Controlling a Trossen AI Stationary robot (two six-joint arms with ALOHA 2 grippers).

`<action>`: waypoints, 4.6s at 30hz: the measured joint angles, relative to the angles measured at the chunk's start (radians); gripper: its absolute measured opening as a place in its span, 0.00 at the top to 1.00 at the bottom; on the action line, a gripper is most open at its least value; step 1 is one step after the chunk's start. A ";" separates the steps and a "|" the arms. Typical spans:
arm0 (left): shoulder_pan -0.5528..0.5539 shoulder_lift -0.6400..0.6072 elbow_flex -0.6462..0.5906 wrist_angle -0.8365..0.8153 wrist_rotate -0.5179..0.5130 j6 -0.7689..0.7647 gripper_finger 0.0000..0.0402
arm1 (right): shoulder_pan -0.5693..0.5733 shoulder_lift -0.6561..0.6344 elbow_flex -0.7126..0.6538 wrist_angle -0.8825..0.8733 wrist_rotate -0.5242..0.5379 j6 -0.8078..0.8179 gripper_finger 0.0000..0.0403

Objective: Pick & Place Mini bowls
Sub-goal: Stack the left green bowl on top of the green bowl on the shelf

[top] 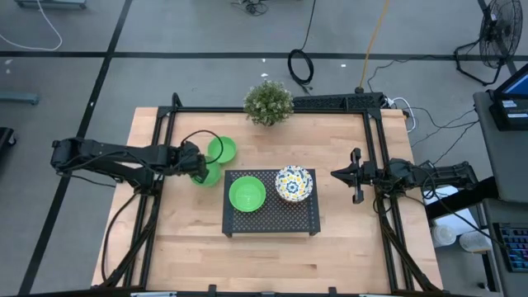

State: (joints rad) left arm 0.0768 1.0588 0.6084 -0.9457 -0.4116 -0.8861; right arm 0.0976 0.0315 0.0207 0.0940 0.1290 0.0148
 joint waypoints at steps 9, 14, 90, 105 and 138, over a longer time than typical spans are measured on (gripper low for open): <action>-0.034 -0.004 0.030 -0.003 -0.055 0.002 0.98 | 0.000 0.000 0.000 0.000 0.000 0.000 1.00; -0.040 -0.015 0.031 -0.003 -0.070 0.002 0.98 | 0.000 0.000 0.000 0.000 0.000 0.000 1.00; -0.243 0.445 0.920 -0.056 0.088 0.599 0.99 | 0.000 0.000 0.000 0.000 0.000 0.000 1.00; -0.241 0.481 0.918 -0.112 0.137 0.588 0.96 | 0.000 0.000 0.000 0.002 0.000 0.000 1.00; -0.240 0.483 0.918 -0.105 0.176 0.605 0.88 | 0.000 0.000 0.000 0.002 0.000 0.000 1.00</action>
State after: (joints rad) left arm -0.1631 1.5414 1.5269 -1.0504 -0.2356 -0.2810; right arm 0.0978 0.0314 0.0207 0.0956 0.1291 0.0147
